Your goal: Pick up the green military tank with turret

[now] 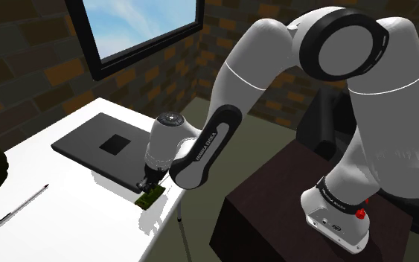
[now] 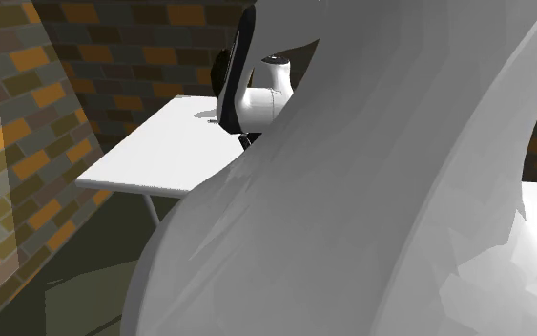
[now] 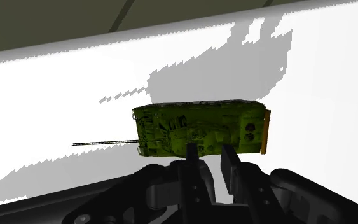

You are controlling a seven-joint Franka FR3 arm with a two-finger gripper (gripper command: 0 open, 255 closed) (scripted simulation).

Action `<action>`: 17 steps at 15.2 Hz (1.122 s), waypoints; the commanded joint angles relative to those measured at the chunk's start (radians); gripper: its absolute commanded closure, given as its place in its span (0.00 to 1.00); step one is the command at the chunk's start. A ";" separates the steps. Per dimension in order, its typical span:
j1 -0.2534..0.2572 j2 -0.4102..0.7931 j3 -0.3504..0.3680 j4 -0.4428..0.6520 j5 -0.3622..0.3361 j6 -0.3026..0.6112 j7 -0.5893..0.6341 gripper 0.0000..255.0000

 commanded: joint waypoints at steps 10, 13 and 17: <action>-0.036 -0.126 0.043 -0.042 0.023 -0.087 -0.007 1.00; -0.048 -0.163 0.058 -0.050 0.032 -0.115 -0.011 1.00; -0.056 -0.188 0.068 -0.054 0.040 -0.136 -0.014 1.00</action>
